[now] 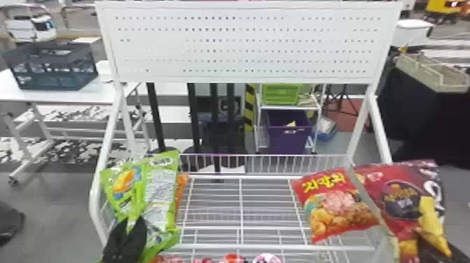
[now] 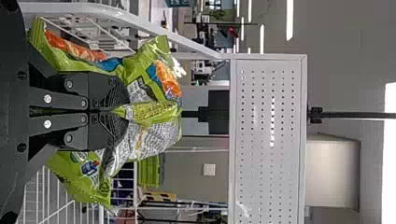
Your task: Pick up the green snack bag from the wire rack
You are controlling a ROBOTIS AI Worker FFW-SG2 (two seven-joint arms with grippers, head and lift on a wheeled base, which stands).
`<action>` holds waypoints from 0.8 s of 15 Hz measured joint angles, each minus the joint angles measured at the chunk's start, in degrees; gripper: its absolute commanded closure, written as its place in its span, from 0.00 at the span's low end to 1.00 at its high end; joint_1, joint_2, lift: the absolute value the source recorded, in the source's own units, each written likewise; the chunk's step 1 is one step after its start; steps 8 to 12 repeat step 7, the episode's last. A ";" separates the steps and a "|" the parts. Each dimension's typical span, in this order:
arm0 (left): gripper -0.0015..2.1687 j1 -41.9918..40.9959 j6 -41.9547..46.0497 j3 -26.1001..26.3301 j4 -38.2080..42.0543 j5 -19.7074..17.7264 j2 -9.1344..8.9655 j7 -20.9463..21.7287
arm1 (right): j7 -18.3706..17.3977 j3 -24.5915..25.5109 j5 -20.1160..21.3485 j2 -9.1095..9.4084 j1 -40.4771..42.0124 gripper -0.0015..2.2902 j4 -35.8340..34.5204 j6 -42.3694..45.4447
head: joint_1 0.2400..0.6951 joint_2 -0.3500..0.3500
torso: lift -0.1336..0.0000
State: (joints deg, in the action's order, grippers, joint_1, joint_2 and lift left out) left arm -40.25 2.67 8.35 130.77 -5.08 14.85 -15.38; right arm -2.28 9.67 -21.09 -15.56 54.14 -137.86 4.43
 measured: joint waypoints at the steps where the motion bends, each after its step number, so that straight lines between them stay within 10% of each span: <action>1: 0.87 0.00 0.00 0.00 -0.03 0.05 0.00 0.00 | 0.00 -0.01 0.00 0.00 0.00 0.95 -0.03 0.00 | 0.57 0.50 | 1.00; 12: 0.87 0.00 0.80 0.19 0.01 1.06 0.00 -0.08 | 0.06 -0.01 0.00 0.00 -0.02 0.95 -0.05 0.00 | 0.57 0.50 | 1.00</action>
